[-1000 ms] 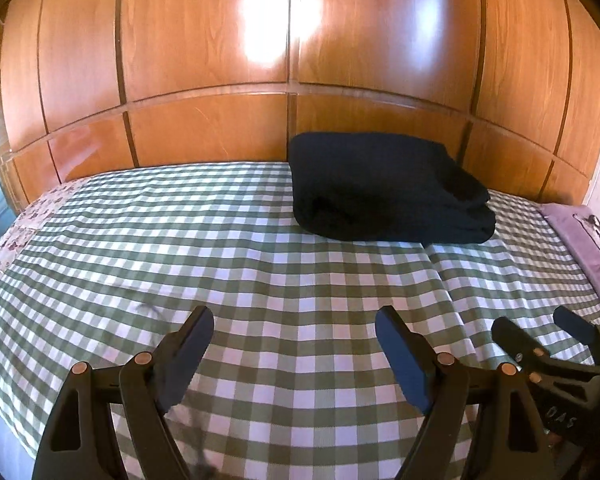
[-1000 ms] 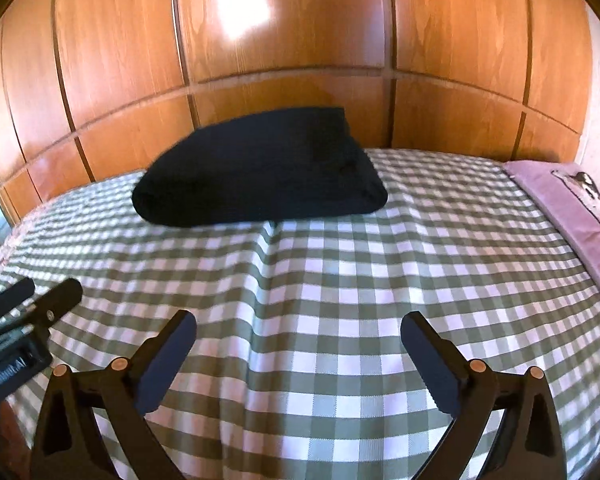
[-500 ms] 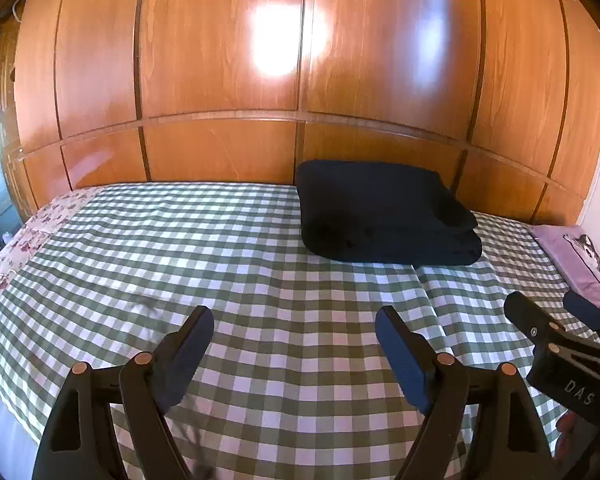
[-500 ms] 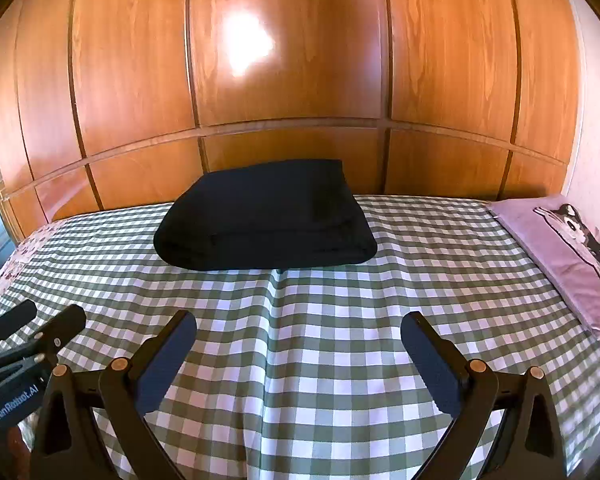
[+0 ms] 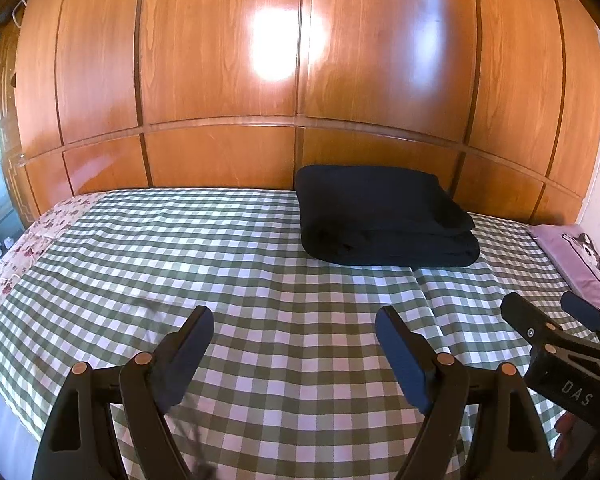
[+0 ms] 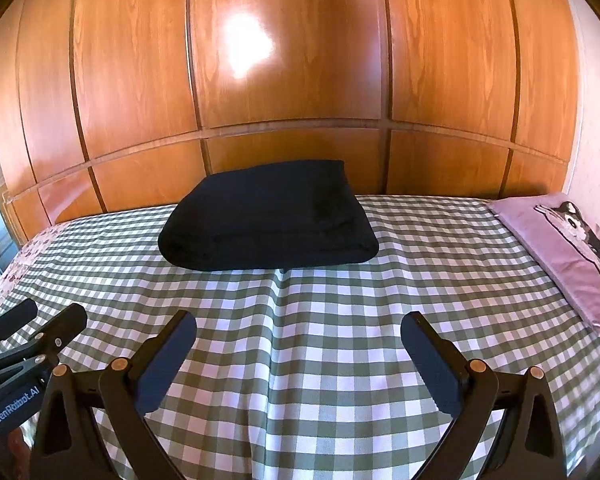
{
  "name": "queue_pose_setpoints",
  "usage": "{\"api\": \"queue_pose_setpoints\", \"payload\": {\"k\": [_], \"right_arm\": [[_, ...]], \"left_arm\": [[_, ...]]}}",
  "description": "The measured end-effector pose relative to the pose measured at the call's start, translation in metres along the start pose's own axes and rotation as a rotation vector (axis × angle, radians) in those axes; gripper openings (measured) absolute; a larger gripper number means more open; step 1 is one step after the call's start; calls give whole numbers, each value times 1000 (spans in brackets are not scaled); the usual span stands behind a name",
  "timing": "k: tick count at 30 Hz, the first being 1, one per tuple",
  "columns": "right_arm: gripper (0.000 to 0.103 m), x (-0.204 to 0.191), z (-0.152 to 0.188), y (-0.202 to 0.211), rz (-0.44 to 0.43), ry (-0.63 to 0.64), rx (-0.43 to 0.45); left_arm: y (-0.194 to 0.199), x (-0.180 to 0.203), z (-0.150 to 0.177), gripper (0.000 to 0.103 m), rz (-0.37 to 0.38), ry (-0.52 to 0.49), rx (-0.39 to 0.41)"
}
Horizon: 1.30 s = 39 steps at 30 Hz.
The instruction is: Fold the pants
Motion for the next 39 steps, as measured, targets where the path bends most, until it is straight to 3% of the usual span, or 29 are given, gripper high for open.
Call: {"api": "queue_pose_setpoints", "payload": {"k": [39], "right_arm": [[102,-7,9,-11,-8,-9,-41]], "left_arm": [[-8,2,5,84,4,-28,-19]]}}
Point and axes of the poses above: each gripper's, at about its wrist camera, not at the fingertips, and y roughly against the way its jaws point, x to its right, z to its underside, the point moved 8 cm from there along -y, roughly the way its jaws point, and after that the axes turned 11 degrees about -y, right-handed, at the moved point
